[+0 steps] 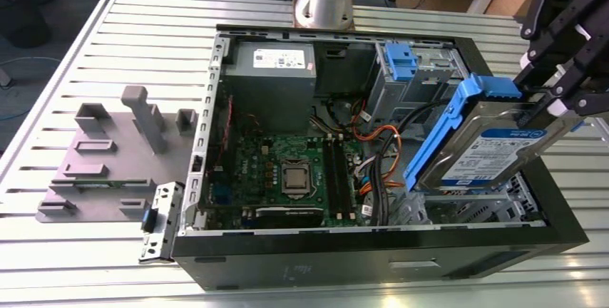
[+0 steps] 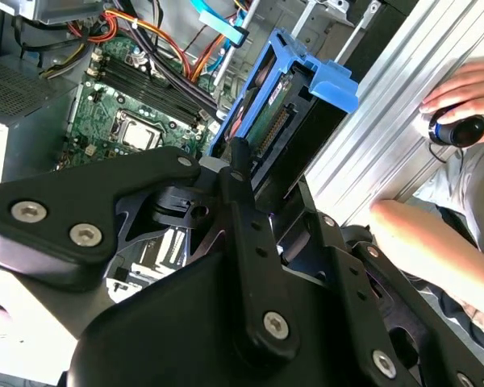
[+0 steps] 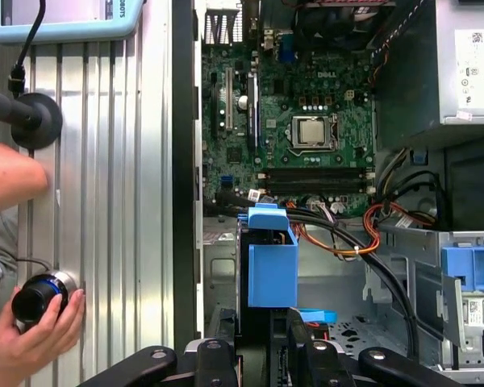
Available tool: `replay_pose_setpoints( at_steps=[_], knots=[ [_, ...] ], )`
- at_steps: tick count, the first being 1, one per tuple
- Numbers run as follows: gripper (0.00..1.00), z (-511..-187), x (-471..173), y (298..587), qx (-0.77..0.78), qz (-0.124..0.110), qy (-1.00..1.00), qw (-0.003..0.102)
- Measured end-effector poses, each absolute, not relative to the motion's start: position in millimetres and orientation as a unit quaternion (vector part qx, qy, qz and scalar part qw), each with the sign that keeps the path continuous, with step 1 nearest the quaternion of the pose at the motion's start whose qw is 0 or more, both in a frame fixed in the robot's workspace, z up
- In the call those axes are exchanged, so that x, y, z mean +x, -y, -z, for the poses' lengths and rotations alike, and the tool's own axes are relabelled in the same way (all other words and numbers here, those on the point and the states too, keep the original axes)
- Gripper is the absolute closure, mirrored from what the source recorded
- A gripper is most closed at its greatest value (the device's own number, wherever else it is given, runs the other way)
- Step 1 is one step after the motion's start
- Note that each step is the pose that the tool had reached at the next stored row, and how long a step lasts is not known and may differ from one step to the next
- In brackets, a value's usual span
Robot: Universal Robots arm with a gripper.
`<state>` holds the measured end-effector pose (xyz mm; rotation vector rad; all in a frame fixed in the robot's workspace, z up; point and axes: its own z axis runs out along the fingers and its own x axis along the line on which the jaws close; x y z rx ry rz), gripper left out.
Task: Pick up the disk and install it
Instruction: 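Insert the disk into the insertion slot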
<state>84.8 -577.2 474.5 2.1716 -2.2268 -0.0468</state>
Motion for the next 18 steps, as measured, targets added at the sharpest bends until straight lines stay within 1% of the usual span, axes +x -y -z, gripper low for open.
replay_pose_setpoints(
  at_steps=[18],
  knots=[
    [0.65,-470,106,577,0.698,0.015,0.716,0.015]
  ],
)
